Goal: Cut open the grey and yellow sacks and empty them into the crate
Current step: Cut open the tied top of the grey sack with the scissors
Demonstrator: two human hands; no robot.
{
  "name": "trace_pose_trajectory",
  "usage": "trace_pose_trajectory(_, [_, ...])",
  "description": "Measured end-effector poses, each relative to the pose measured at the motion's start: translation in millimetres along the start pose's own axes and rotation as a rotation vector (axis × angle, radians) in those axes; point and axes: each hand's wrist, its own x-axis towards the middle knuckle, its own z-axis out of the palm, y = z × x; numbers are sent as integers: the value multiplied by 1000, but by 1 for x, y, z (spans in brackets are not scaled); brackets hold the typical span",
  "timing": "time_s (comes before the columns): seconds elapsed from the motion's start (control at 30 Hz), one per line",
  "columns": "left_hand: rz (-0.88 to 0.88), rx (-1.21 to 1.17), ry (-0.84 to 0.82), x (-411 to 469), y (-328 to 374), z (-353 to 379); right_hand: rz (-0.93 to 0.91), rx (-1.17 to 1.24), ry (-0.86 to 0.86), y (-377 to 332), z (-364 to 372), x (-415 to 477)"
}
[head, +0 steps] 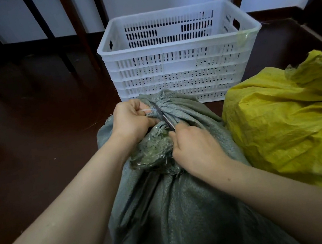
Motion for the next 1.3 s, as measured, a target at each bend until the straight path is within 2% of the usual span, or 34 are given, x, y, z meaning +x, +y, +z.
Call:
trace_pose_trajectory(0.17, [44,35,-11,0,4,7,45,59,-13,0,-5,12])
trace_pose_trajectory(0.33, [-23,-56,21,1,2,0,13,65,-2,-3,3,1])
trace_pose_trajectory(0.53, [28,-34,-9,-3,5,7,57,79,-10,-5,-3,14])
trace_pose_trajectory(0.73, [-6,-105,31,-2,5,0,22,64,10,-4,8,4])
trace_pose_trajectory(0.9, [41,-74,6,-5,10,8,43,87,20,-3,0,17])
trace_pose_trajectory(1.07, [-40,-165,23,-4,8,1,4,38,26,-2,9,4])
trace_pose_trajectory(1.3, [-22,-143,21,-5,10,8,34,90,5,-3,1,20])
